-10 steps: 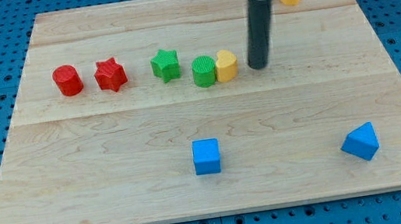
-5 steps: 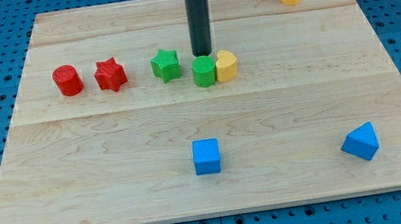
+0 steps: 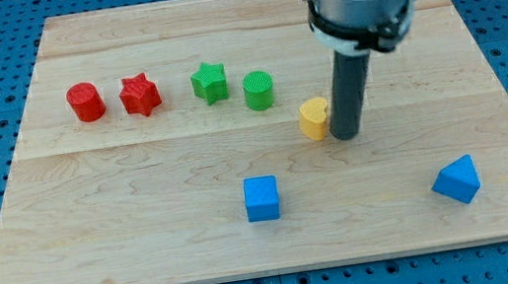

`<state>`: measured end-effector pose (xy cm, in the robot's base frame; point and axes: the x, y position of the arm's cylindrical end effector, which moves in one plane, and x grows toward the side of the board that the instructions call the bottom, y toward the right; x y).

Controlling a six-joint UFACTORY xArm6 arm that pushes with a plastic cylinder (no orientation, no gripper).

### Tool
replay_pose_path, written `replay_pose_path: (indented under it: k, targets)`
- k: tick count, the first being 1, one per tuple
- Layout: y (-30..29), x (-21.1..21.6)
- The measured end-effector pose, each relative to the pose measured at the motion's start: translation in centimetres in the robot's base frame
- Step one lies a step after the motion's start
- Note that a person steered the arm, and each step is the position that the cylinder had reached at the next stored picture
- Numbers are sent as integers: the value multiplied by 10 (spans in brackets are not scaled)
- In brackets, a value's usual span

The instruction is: Push the yellow heart towards the bottom center

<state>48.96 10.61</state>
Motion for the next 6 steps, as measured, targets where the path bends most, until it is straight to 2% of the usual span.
replay_pose_path:
  k: [1, 2, 3, 4, 5, 6]
  targets:
    - [-6, 7]
    - [-10, -36]
    - [31, -98]
    - [-6, -108]
    - [-45, -63]
    - [-50, -27]
